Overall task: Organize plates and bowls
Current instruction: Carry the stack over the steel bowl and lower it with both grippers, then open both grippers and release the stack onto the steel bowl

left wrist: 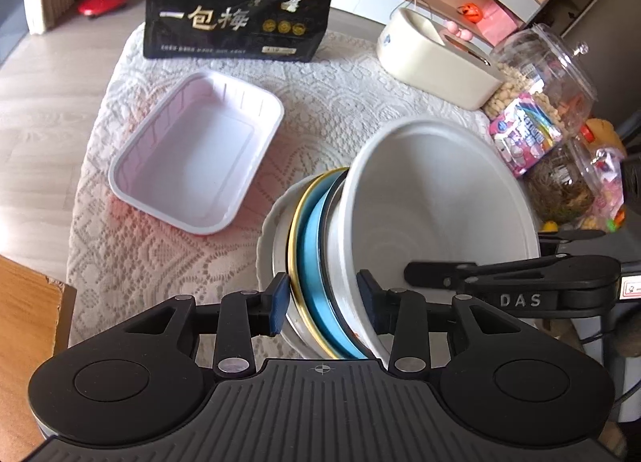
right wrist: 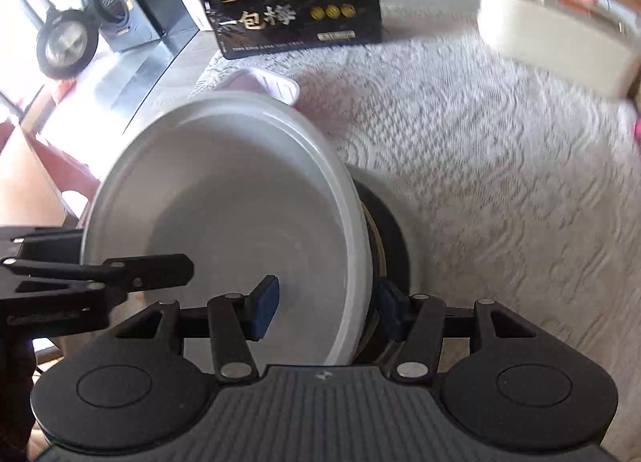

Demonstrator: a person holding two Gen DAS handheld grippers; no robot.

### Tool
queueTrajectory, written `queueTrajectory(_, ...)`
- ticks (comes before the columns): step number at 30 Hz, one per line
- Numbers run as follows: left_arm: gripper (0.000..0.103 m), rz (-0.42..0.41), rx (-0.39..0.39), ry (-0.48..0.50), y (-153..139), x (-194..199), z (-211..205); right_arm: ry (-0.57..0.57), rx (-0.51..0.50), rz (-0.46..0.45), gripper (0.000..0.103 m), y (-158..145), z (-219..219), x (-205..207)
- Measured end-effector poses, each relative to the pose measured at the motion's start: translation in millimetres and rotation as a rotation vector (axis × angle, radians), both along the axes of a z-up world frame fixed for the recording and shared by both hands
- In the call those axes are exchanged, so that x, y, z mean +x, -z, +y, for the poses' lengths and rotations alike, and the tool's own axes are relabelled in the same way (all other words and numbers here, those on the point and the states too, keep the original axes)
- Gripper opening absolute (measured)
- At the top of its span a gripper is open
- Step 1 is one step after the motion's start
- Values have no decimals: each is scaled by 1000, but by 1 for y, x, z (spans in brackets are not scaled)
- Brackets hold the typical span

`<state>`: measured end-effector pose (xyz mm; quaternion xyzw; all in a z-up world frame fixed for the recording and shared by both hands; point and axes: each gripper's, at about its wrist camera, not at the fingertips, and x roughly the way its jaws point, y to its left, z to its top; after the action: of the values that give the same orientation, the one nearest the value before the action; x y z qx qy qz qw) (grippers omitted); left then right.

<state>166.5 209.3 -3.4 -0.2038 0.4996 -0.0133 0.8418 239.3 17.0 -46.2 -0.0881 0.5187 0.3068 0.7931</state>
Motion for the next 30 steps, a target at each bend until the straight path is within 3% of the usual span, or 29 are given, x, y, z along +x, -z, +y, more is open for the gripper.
queueTrajectory(8,41,-2,43,25,-13,-6,-9,-4,6,-60,54,-4,-6,-8)
queueTrajectory(12,27,-70,37,38,-31,-12,-8,-10,-1,-92,54,-7,-5,-10)
queueTrajectory(15,27,-104,59,42,-40,-16,-9,-9,-13,-92,54,-5,-3,-9)
queueTrajectory(21,24,-40,35,37,-20,-9,-10,-13,4,-88,56,-10,-2,-14)
queueTrajectory(23,29,-47,5,54,-16,-8,-12,-25,-9,-101,56,-12,-1,-18)
queueTrajectory(30,27,-120,-66,45,-26,-8,0,-4,11,-85,56,-13,-8,-16)
